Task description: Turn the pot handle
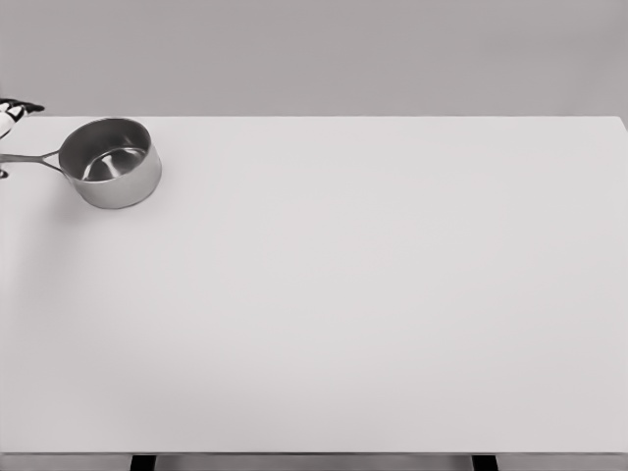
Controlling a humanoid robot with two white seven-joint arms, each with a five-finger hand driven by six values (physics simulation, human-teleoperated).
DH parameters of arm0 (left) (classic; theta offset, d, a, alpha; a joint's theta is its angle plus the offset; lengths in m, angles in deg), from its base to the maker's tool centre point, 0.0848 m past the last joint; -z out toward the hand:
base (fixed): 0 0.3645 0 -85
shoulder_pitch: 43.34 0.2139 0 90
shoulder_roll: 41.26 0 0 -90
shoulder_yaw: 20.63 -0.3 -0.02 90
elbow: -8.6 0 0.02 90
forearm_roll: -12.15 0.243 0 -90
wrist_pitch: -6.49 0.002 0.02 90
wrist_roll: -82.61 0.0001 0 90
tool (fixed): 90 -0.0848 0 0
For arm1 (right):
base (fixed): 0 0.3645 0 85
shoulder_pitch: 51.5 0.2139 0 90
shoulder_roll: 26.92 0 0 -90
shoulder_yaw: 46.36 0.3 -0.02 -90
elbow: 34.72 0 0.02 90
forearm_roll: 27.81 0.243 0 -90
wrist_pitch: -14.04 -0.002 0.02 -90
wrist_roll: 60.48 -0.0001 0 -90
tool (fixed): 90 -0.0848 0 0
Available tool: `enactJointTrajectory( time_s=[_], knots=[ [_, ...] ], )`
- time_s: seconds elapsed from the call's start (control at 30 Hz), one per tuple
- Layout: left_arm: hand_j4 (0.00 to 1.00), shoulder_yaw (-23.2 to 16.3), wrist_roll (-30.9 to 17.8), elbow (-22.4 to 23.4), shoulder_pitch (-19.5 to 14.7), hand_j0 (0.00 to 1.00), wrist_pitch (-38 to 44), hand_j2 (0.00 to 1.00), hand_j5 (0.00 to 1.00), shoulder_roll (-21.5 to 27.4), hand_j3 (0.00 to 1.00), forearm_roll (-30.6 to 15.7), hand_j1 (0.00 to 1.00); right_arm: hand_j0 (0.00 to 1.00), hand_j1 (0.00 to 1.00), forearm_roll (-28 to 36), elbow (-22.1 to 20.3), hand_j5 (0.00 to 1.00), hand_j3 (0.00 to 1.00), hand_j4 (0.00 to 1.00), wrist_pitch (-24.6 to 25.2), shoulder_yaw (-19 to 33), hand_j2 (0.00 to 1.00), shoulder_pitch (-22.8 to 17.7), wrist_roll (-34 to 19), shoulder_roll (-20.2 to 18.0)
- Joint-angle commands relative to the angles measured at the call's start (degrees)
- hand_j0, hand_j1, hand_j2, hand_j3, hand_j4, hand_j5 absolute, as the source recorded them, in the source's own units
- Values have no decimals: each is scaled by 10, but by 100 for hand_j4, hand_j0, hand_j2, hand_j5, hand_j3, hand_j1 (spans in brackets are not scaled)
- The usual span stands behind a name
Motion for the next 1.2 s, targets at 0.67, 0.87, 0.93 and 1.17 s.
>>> enactJointTrajectory(
  time_s=[0.67, 0.87, 0.93, 1.17],
  knots=[
    [100, 8, 10, 11, -16, 100, 0, 100, 100, -21, 100, -1, 100, 100, 100, 1, 0, 100, 100, 100, 0, 0, 100, 0, 0, 0],
    [100, 4, 10, 11, -14, 100, 0, 100, 100, -19, 100, -1, 100, 100, 100, 1, 0, 100, 100, 100, 0, 0, 100, 0, 0, 0],
    [100, 1, 10, 11, -12, 100, 0, 100, 100, -19, 100, -1, 100, 100, 100, 1, 0, 100, 100, 100, 0, 0, 100, 0, 0, 0],
    [100, 1, 9, 10, -12, 100, 0, 100, 100, -16, 100, -1, 100, 100, 100, 1, 0, 100, 100, 100, 0, 0, 100, 0, 0, 0]
  ],
)
